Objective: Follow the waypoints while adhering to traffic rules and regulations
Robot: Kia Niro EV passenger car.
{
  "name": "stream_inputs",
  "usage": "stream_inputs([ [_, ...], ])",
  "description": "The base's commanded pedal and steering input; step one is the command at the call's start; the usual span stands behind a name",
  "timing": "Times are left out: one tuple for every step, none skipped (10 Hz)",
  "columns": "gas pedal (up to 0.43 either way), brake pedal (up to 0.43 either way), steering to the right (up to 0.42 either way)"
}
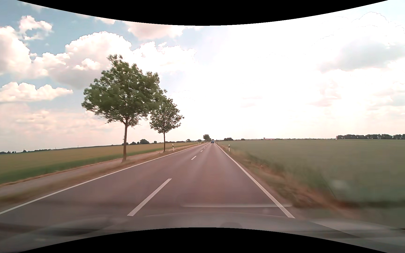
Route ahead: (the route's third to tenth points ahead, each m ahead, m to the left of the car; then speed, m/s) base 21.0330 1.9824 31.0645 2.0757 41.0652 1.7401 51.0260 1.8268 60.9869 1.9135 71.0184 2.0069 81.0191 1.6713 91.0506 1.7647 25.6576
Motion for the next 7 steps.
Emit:
stream_inputs([
  [0.197, 0.0, -0.002],
  [0.209, 0.0, -0.002],
  [0.209, 0.0, -0.002],
  [0.209, 0.0, -0.002],
  [0.209, 0.0, -0.003],
  [0.197, 0.0, -0.002],
  [0.197, 0.0, -0.002],
])
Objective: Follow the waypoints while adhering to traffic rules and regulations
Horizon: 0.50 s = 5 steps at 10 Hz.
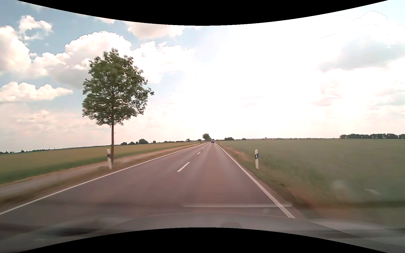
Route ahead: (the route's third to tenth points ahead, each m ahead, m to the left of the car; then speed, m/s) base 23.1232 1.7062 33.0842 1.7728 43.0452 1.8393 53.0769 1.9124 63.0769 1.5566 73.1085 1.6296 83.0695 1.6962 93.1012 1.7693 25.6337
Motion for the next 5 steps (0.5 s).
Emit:
stream_inputs([
  [0.197, 0.0, -0.002],
  [0.22, 0.0, -0.002],
  [0.26, 0.0, -0.003],
  [0.268, 0.0, -0.003],
  [0.268, 0.0, -0.003],
])
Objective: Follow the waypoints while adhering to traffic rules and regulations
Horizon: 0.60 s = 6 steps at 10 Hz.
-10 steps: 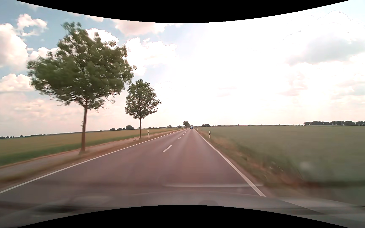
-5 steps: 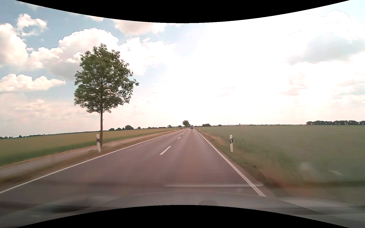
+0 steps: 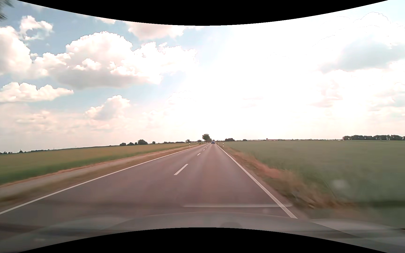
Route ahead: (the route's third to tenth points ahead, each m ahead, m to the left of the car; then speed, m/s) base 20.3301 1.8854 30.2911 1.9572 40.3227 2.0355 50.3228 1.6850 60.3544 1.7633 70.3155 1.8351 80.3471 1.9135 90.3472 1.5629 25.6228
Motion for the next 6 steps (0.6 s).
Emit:
stream_inputs([
  [0.268, 0.0, -0.003],
  [0.26, 0.0, -0.001],
  [0.26, 0.0, 0.0],
  [0.248, 0.0, 0.0],
  [0.24, 0.0, -0.001],
  [0.228, 0.0, -0.001],
])
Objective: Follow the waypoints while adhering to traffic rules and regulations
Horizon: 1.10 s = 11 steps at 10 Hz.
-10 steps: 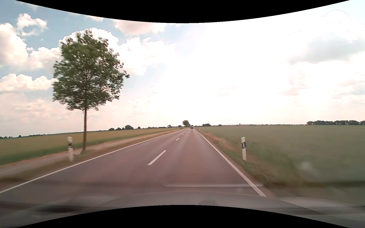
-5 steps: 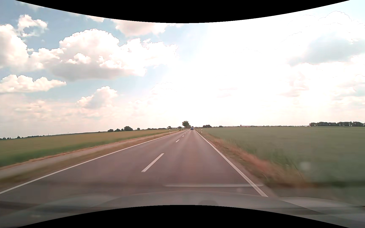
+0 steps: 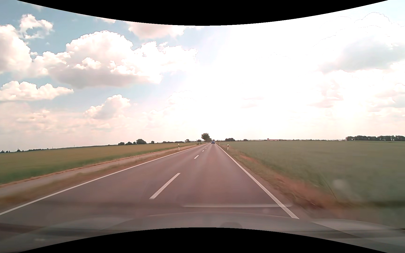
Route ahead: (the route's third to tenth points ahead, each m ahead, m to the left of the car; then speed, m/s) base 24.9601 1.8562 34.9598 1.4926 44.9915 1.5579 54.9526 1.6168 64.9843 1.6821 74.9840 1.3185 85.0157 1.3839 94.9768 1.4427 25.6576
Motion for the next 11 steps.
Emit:
stream_inputs([
  [0.228, 0.0, -0.001],
  [0.228, 0.0, -0.001],
  [0.22, 0.0, -0.001],
  [0.22, 0.0, -0.001],
  [0.228, 0.0, -0.001],
  [0.248, 0.0, -0.001],
  [0.248, 0.0, -0.001],
  [0.248, 0.0, -0.002],
  [0.228, 0.0, -0.002],
  [0.22, 0.0, -0.002],
  [0.22, 0.0, -0.002],
])
